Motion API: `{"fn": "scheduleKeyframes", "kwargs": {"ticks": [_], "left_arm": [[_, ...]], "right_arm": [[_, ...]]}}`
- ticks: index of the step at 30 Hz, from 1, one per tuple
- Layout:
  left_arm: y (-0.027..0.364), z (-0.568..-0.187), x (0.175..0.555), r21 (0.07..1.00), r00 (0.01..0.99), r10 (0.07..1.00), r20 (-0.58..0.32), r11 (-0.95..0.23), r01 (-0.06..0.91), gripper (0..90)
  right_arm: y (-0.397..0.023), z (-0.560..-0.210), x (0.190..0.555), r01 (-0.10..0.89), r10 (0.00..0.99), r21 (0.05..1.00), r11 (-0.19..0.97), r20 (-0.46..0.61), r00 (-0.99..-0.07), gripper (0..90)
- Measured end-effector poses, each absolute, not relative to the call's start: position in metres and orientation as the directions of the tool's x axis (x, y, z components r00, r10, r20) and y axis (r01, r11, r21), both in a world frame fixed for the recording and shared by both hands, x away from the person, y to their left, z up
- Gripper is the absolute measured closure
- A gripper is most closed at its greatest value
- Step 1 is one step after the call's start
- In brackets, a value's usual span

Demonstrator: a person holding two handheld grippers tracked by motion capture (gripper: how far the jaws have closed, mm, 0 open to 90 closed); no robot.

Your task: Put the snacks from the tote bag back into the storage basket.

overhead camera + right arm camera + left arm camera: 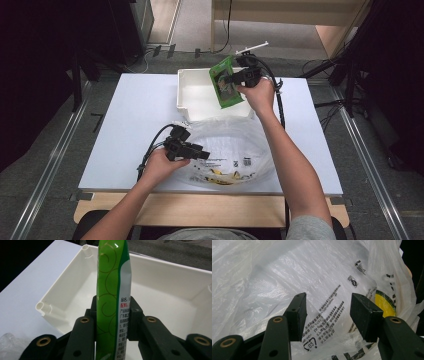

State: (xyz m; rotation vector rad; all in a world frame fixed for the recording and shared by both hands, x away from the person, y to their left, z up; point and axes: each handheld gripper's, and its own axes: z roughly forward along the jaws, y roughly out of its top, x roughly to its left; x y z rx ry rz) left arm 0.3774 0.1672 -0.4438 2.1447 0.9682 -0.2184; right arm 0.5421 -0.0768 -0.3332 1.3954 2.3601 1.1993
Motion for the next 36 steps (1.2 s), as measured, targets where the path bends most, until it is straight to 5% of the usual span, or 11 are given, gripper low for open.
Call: {"fn": "scheduleKeyframes", "kwargs": {"ticks": [36], "left_arm": [[0.169, -0.443, 0.377, 0.582, 0.702, 0.566, -0.433, -0.419, 0.697, 47.9]], "right_arm": [[-0.034, -0.347, 0.612, 0.706, 0.845, 0.682, 0.191, 0.251, -0.472, 74.5]]}}
